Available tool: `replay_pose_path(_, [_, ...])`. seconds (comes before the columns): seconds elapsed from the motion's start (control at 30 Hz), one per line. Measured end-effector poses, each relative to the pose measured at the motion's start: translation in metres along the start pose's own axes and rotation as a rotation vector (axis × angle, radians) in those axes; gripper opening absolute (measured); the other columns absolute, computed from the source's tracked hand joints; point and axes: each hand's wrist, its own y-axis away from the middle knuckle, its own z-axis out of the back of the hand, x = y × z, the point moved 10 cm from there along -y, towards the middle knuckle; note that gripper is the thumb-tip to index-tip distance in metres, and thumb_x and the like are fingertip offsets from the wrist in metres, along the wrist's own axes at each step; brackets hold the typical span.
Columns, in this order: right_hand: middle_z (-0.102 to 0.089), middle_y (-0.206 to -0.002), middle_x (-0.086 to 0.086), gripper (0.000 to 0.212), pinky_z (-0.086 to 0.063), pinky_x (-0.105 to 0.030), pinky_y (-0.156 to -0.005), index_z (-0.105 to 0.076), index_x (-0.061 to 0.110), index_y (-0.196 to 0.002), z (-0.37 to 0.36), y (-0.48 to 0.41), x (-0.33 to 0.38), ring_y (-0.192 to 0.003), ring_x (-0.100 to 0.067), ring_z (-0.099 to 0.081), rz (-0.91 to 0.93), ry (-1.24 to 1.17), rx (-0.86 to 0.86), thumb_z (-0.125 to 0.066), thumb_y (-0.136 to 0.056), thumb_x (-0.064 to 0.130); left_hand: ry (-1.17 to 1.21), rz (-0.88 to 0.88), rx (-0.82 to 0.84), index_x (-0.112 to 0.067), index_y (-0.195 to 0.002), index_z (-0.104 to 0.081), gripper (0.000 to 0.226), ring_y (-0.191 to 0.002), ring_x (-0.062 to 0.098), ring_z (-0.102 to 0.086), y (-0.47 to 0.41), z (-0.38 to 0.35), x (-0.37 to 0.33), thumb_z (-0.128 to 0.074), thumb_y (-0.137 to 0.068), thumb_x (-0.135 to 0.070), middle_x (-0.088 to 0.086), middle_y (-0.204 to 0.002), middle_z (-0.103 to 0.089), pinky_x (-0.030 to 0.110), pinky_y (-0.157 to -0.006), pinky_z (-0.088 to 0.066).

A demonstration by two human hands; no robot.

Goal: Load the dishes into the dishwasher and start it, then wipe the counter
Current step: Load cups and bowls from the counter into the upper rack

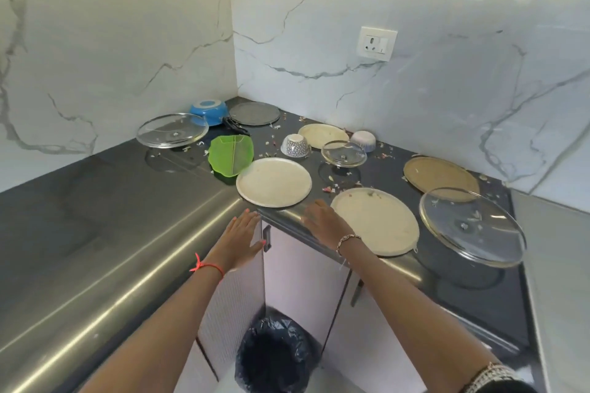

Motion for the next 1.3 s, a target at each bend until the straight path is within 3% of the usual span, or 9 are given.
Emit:
replay_pose_path(0.63, [-0.041, -0.131, -0.012, 0.039, -0.034, -0.034, -0.101, -0.046, 0.003, -0.129, 0.031, -0.185, -0.061, -0.12, -0.026, -0.046, -0.077, -0.054, 0.013, -0.046, -0.096, 0.025, -0.038, -0.027, 0.01, -0.007, -0.146, -0.022, 0.06, -0.145, 0.02, -0.007, -0.202, 0.01, 0.06, -0.043, -0.097, -0.035, 0.006, -0.155, -0.017, 0.034, -0.116, -0.007])
replay_pose_path(0.8, [-0.039, -0.134, -0.012, 0.045, -0.038, -0.038, -0.102, -0.041, 0.006, -0.134, 0.028, -0.25, -0.063, -0.123, -0.027, -0.045, -0.11, -0.05, 0.021, -0.049, -0.095, 0.027, -0.105, -0.068, 0.022, -0.008, -0.145, -0.025, 0.058, -0.145, 0.021, -0.01, -0.263, 0.014, 0.086, -0.042, -0.097, -0.036, 0.006, -0.154, -0.021, 0.035, -0.116, -0.008])
replay_pose_path(0.93, [-0.031, -0.139, -0.015, 0.054, -0.034, -0.039, -0.105, -0.029, 0.006, -0.141, 0.022, -0.308, -0.068, -0.127, -0.031, -0.039, -0.154, -0.002, 0.071, -0.049, -0.095, 0.023, -0.128, -0.072, 0.128, -0.006, -0.147, -0.02, 0.063, -0.146, 0.022, -0.004, -0.321, 0.002, 0.111, -0.039, -0.098, -0.039, 0.009, -0.157, -0.013, 0.039, -0.117, -0.006])
replay_pose_path(1.17, [-0.02, -0.147, -0.014, 0.079, -0.03, -0.043, -0.106, -0.012, 0.016, -0.148, 0.0, -0.385, -0.081, -0.131, -0.035, -0.031, -0.217, 0.152, 0.211, -0.06, -0.088, 0.033, -0.184, -0.084, 0.276, -0.007, -0.15, -0.007, 0.072, -0.146, 0.023, 0.001, -0.393, -0.02, 0.138, -0.038, -0.097, -0.045, 0.008, -0.158, -0.001, 0.039, -0.117, -0.002])
replay_pose_path(1.3, [-0.021, -0.146, -0.011, 0.091, -0.032, -0.049, -0.106, -0.013, 0.023, -0.147, -0.017, -0.407, -0.09, -0.132, -0.037, -0.027, -0.26, 0.183, 0.306, -0.072, -0.078, 0.035, -0.163, -0.097, 0.336, -0.009, -0.15, -0.005, 0.083, -0.146, 0.023, -0.001, -0.416, -0.027, 0.152, -0.044, -0.092, -0.053, 0.008, -0.158, 0.001, 0.04, -0.117, -0.004])
